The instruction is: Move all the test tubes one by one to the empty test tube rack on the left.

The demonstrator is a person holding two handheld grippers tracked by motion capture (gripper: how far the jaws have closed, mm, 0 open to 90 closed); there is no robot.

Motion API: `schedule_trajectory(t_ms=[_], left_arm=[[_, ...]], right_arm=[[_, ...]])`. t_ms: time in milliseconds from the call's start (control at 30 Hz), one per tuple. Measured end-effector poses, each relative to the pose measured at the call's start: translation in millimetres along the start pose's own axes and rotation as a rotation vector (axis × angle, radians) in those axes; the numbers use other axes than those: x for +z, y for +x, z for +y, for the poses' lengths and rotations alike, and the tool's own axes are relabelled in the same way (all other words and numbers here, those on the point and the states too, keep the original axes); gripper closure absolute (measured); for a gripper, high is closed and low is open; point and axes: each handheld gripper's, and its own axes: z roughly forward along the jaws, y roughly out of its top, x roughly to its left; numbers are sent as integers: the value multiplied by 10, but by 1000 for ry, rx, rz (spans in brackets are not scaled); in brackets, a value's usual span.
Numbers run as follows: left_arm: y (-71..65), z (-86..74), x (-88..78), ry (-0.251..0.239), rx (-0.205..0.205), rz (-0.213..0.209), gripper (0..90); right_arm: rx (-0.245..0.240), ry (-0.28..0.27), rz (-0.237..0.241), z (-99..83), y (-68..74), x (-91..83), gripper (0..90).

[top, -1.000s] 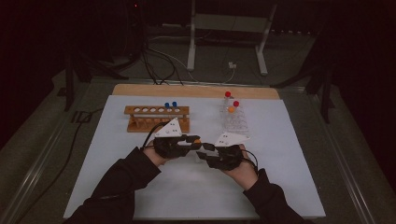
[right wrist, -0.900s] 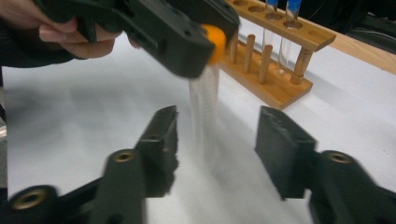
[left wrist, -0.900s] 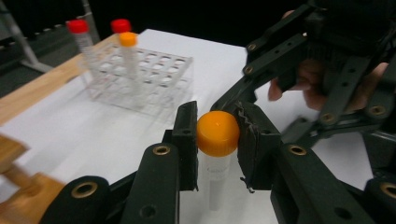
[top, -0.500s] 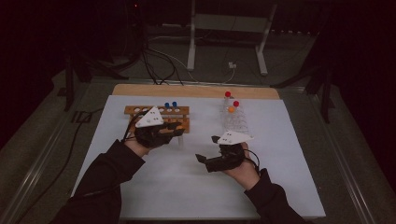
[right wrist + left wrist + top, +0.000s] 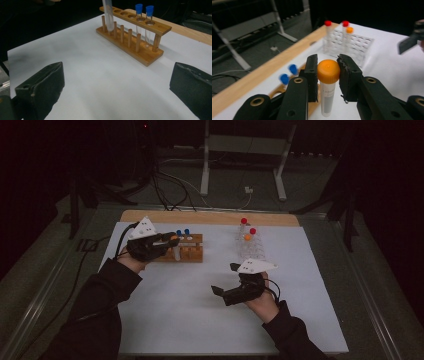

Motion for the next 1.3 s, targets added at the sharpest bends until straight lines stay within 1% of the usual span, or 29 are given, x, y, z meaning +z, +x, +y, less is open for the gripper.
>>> schedule_trajectory(t_ms=[67,100,133,167,200,233,300,333,367,500,567,600,633,733,800,967,1067,1233,1300], left_arm=[[65,43,-28,-20,-10,16,718],[98,64,-33,-23,-10,23,718],[128,82,-37,-25,-5,39,718],[161,98,-36,-30,-16,44,718],[192,111,-31,-30,-17,51,717],[215,122,-18,-30,-16,68,718],[266,132,20,-27,-20,81,718],[284,132,43,-23,-17,99,718],[308,131,63,-20,-23,103,718],[360,111,135,-42,-44,137,718],[381,96,171,-46,-42,155,718],[400,87,189,-50,-54,154,718],[415,75,208,-49,-53,167,718],[454,20,258,-59,-82,186,718],[468,-31,294,-57,-92,200,717],[520,-147,370,-48,-122,217,718],[534,-205,421,-42,-136,218,718],[515,-320,537,-12,-145,205,718],[501,-364,588,5,-145,206,717]], right_arm=[[-3,1,-3,4,-2,-9,0],[-6,-1,-2,5,-2,-12,0],[-6,-1,-3,7,-1,-14,0],[-7,-1,-4,8,0,-17,0],[-9,-2,-2,9,0,-19,0],[-10,-2,-2,10,0,-20,0],[-9,0,-1,11,0,-22,0],[-9,1,-2,10,0,-22,0],[-11,2,-3,9,-1,-22,0],[-6,8,-1,0,-14,-25,0],[-3,7,0,-5,-24,-30,0],[-3,9,1,-5,-26,-32,0],[-5,9,0,-6,-26,-33,0],[-9,15,7,-7,-24,-29,0],[-8,16,13,-13,-21,-26,0],[-8,14,11,-21,-24,-25,0],[-9,11,13,-20,-23,-29,0],[-10,8,11,-22,-29,-33,0],[-8,6,11,-26,-33,-35,0]])
